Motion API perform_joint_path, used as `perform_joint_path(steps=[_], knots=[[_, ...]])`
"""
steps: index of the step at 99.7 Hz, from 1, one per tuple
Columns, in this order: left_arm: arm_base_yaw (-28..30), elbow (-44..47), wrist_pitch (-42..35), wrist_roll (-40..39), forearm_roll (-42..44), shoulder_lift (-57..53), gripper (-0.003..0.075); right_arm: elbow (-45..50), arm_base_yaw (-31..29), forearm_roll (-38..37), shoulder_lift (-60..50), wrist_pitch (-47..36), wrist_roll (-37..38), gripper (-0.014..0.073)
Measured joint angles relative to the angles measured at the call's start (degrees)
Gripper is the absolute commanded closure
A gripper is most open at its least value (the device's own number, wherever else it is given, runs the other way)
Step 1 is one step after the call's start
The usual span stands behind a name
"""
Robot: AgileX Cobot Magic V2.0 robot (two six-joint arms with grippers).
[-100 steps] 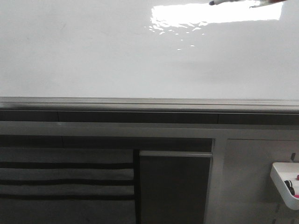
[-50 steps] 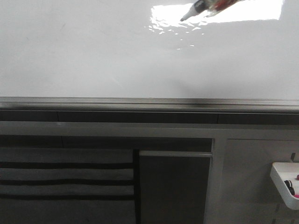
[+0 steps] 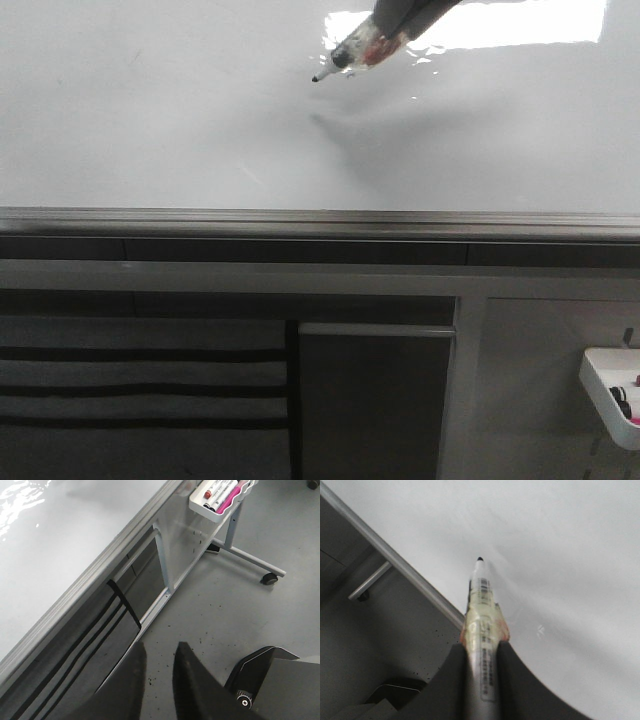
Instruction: Write number 3 on whiteboard
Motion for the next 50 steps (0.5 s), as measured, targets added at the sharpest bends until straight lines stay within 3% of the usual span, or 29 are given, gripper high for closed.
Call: perform_joint_path(steps=[21,33,50], knots=[[0.0,0.0,0.0,0.0,0.6,0.0,0.0607,-0.22,-3.43,0.05,1.34,-0.62,1.48,0.061],[0.0,0.0,0.0,0.0,1.28,0.0,0.0607,-0.34,-5.53,0.7,1.24,2.98,1.91,0.061],[0.0,0.0,0.0,0.0,1.66,0.0,0.0607,2.24,-4.38,0.7,1.24,2.73,1.98,0.061]])
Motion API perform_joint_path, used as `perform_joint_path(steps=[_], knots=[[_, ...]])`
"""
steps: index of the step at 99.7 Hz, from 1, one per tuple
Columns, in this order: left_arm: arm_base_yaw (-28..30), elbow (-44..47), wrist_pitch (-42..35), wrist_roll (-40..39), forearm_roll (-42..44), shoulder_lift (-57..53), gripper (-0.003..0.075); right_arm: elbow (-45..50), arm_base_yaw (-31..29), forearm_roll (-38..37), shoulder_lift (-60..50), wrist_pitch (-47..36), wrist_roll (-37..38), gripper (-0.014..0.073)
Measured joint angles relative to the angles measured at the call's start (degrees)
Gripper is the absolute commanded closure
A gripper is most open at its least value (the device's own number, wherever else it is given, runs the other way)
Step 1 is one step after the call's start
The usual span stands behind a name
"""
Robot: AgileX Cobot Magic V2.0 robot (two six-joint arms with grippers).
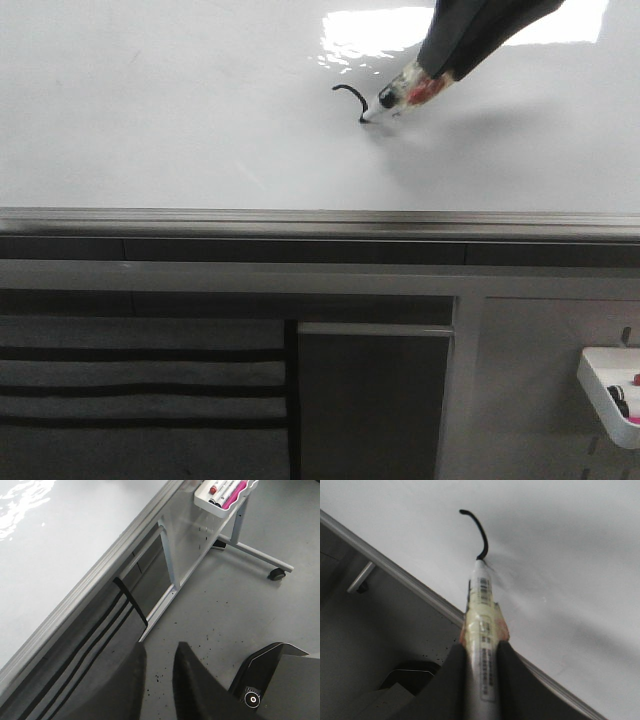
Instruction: Write number 3 on whiteboard
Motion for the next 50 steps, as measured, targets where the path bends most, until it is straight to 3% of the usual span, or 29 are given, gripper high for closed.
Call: perform_joint_path(steps=[22,50], knots=[[0.0,0.0,0.0,0.0,0.8,0.0,0.0607,0.68,1.3,1.47,1.28,-2.39,0.64,0.061],[0.0,0.0,0.0,0.0,1.73,0.0,0.0607,1.82,-0.88,0.26,-0.79,2.16,1.83,0.061]])
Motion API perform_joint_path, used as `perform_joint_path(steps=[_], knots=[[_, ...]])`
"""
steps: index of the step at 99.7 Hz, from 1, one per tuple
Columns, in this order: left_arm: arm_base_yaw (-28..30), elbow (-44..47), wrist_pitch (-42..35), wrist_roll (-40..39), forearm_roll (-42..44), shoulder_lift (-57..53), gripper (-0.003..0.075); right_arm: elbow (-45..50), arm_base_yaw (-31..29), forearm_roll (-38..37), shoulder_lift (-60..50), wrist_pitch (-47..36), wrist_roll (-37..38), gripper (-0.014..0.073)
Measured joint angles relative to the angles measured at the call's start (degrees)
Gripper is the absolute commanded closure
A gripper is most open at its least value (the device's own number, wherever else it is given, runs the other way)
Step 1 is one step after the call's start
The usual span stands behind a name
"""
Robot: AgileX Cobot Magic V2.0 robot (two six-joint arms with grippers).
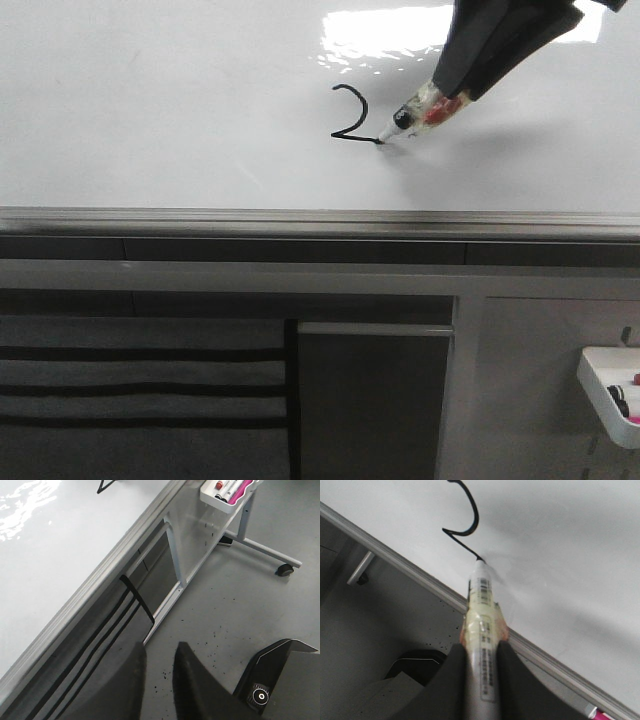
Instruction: Write number 3 on whiteboard
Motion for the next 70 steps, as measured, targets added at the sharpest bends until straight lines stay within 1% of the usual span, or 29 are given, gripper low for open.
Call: perform_joint_path(steps=[12,24,32,44,54,70], knots=[[0.0,0.0,0.0,0.0,0.0,0.0,0.0607,1.92,2.52,-0.05,0.56,-2.87,0.13,0.061],[0.0,0.0,0.0,0.0,0.0,0.0,0.0607,1.92,5.37,1.03,3.45,-6.05,0.13,0.061],[0.0,0.0,0.0,0.0,0.13,0.0,0.0607,0.77,6.34,1.89,4.84,-6.17,0.13,0.061],[0.0,0.0,0.0,0.0,0.13,0.0,0.0607,-2.16,7.32,1.35,5.44,-4.01,0.13,0.061],[0.0,0.0,0.0,0.0,0.15,0.0,0.0607,-2.93,9.26,0.41,2.73,-2.62,-2.03,0.061],[0.0,0.0,-0.33,0.0,-0.07,0.0,0.0607,-0.57,13.12,0.36,-6.95,-0.71,-5.75,0.061]])
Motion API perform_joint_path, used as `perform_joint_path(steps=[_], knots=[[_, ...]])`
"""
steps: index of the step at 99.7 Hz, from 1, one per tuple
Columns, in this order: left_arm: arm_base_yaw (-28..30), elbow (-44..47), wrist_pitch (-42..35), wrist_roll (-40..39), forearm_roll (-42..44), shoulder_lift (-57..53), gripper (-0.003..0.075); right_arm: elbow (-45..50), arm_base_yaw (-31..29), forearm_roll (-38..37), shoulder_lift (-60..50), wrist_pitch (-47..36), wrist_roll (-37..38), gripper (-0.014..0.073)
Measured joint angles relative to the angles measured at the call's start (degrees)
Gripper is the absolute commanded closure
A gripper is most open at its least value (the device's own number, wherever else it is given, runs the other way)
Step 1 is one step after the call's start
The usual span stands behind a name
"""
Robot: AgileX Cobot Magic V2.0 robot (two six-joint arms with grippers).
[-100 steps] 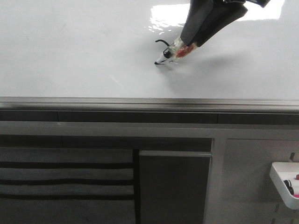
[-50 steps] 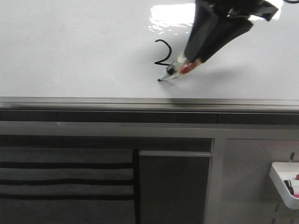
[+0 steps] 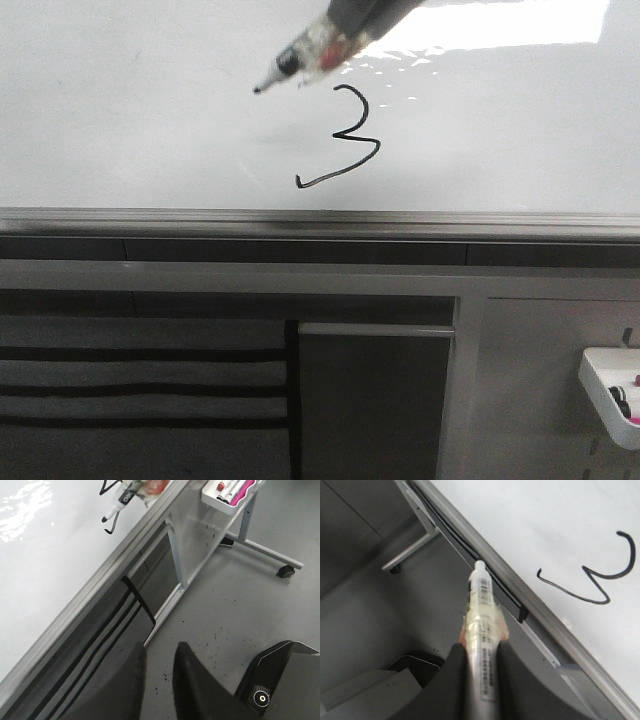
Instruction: Write number 3 on whiteboard
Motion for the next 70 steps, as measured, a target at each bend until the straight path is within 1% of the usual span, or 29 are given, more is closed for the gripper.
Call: perform_joint_path(steps=[19,29,41,52,58,70], knots=[[0.0,0.0,-0.4,0.0,-0.23,0.47,0.0607,5.04,0.87,0.11,-9.93,0.67,-6.22,0.061],[0.0,0.0,-1.06,0.68,-0.23,1.87,0.0607,7.55,0.93,0.11,-12.55,1.22,-10.23,0.061],[-0.25,-0.14,-3.13,4.48,-0.43,5.21,0.0607,9.01,1.15,-0.12,-13.44,2.12,-15.78,0.061],[-2.69,-1.25,-4.97,9.55,-0.43,8.76,0.0607,9.25,2.33,-0.23,-13.44,2.75,-21.94,0.061],[-4.48,-2.06,-6.64,12.03,-0.47,10.84,0.0607,9.25,3.22,-0.23,-13.44,2.74,-23.87,0.061],[-7.15,-3.75,-10.63,13.65,-0.56,14.05,0.0607,9.25,4.68,-0.23,-13.44,2.74,-26.58,0.061]])
